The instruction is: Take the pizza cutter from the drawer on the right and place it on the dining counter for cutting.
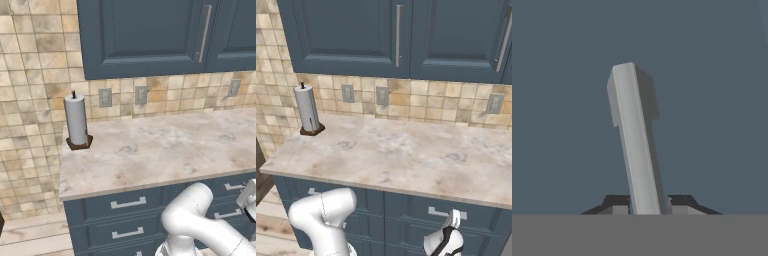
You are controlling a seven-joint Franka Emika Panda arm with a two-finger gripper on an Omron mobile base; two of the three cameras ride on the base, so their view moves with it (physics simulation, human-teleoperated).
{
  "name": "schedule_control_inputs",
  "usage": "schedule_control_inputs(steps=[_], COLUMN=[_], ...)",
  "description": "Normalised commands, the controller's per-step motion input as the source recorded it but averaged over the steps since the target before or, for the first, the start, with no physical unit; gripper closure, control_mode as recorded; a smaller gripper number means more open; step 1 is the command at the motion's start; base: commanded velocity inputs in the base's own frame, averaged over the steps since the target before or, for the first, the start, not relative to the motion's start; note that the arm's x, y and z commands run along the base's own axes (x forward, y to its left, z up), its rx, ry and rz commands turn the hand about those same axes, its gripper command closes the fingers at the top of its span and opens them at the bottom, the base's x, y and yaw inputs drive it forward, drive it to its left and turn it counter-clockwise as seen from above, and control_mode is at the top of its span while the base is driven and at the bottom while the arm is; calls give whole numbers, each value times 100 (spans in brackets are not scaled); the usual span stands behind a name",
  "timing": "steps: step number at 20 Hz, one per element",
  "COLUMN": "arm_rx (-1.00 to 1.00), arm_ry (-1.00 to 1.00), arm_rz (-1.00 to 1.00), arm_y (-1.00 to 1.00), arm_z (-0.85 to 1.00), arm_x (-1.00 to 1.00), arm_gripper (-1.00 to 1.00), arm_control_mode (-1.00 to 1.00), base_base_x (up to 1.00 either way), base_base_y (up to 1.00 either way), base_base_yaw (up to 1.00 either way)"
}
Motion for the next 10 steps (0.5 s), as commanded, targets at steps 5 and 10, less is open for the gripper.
schedule_control_inputs(steps=[5,10], arm_rx=[0,0], arm_ry=[0,0], arm_rz=[0,0], arm_y=[0,0], arm_z=[0,-1], arm_x=[0,-42], arm_gripper=[100,100], arm_control_mode=[-100,-100], base_base_x=[0,0], base_base_y=[0,0], base_base_yaw=[0,0])
